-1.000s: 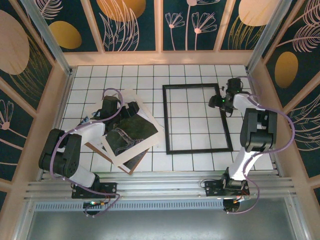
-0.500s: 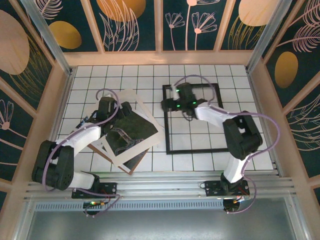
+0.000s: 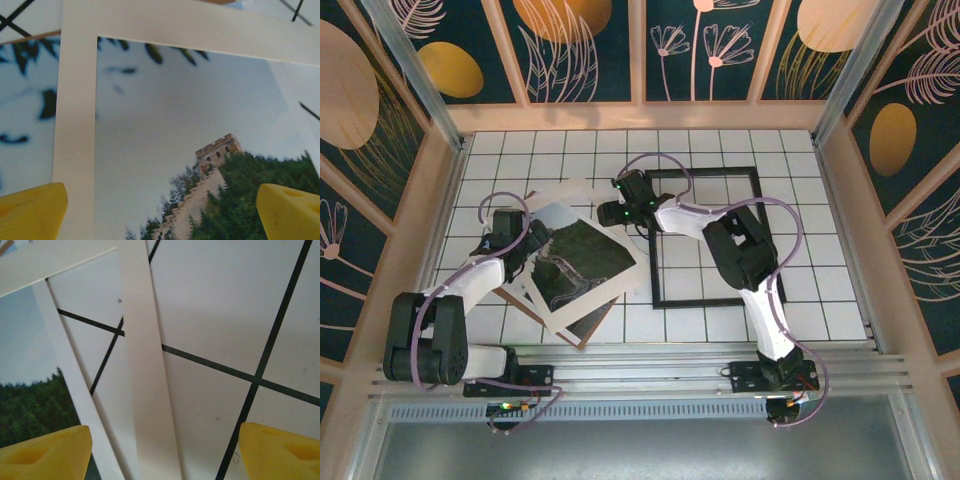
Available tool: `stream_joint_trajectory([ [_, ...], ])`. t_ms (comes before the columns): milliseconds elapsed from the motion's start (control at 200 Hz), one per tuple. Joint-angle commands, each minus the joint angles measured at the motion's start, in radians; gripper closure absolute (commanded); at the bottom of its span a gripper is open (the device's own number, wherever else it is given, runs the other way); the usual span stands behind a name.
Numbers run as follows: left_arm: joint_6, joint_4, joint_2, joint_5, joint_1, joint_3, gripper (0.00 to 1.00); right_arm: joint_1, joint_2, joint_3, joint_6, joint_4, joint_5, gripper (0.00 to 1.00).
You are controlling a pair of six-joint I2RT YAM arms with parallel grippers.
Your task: Put the photo into the frame
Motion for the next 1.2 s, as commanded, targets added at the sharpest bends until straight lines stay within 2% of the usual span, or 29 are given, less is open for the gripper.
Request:
stream_joint_trajectory([
  [0,0.005,-0.025,0.013,-0.024,0.007,-0.008,0.04,-0.001,0.028,0.042,0.057,-0.055,-0.016,0.23],
  [130,0.020,-0.037,0.033,-0.044,0.007,-0.008,0.04,0.001,0.053,0.059,0.081,-0.079,-0.043,0.25],
  [380,0.002,0.033,0.074,0.024,0.007,-0.054,0.05,0.000,0.088,0.079,0.119,-0.099,-0.108,0.30],
  [616,-0.015,0.096,0.092,0.071,0.007,-0.094,0.05,0.002,0.097,0.096,0.163,-0.081,-0.227,0.39],
  [1026,-0.010,0.143,0.090,0.098,0.007,-0.117,0.05,-0.015,0.090,0.116,0.226,-0.039,-0.360,0.39],
  [1196,-0.004,0.151,0.087,0.107,0.007,-0.117,0.05,-0.010,0.099,0.134,0.206,-0.080,-0.328,0.39],
])
